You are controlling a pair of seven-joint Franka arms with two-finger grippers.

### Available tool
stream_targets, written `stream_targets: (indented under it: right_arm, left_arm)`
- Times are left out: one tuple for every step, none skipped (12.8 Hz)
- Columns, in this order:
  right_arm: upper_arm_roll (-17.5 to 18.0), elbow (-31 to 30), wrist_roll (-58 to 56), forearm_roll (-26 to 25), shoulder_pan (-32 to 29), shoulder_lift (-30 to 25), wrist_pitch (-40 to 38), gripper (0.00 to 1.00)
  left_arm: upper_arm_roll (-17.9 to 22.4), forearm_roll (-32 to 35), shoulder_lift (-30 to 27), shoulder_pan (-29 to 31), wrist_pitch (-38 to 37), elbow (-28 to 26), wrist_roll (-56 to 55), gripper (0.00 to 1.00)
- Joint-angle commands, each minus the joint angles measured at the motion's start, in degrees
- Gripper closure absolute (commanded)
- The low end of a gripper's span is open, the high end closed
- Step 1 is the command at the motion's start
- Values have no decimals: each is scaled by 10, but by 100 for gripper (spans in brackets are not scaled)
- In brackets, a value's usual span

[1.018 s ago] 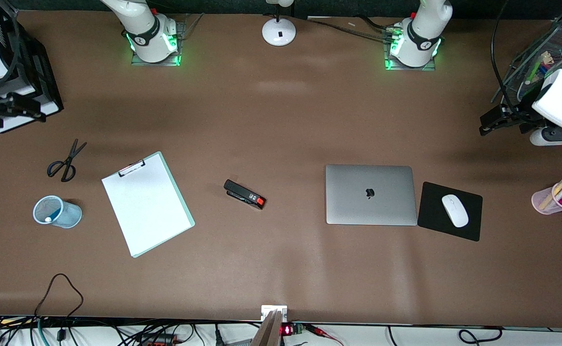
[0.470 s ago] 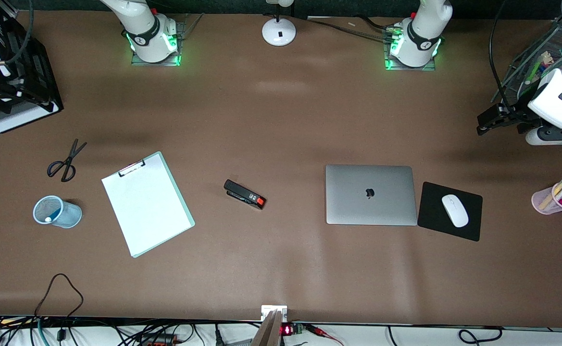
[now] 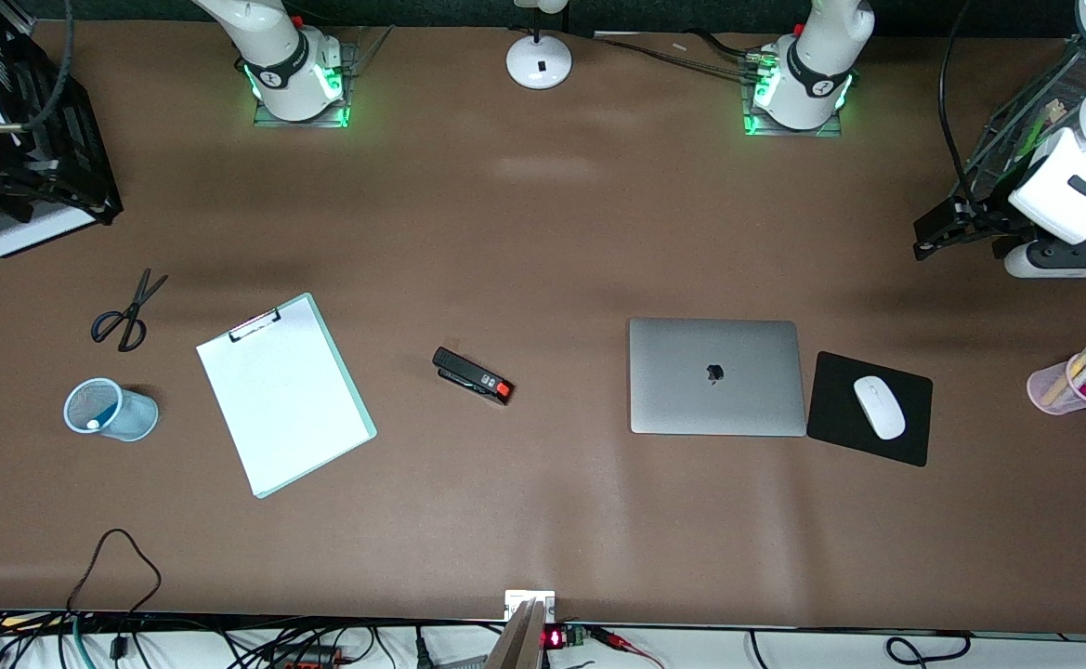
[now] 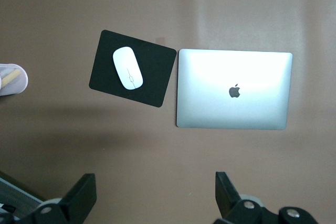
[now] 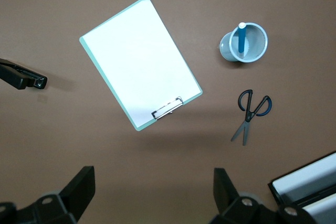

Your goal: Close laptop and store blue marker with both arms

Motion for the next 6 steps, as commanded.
stream_targets:
  right_arm:
    - [-2, 11, 6, -2, 4, 7, -4, 0]
    - [-2, 6, -6, -4, 7, 6, -5, 0]
    - [-2, -5, -12, -4, 9, 0, -3, 0]
    - [-2, -12, -18, -4, 9, -6, 0, 0]
    - [-2, -14, -29, -4, 9, -9, -1, 0]
    - [-3, -16, -43, -3, 9, -10, -2, 0]
  left_arm:
    - [-3, 2, 0, -2, -4, 10, 8, 0]
    - [-5, 1, 0, -1, -4, 11, 8, 0]
    - [-4, 1, 0, -1, -4, 10, 9, 0]
    - [-4, 1, 0, -1, -4, 11, 9, 0]
    - [-4, 1, 1, 0, -3, 11, 9, 0]
    - [-4, 1, 1, -1, -3, 11, 9, 0]
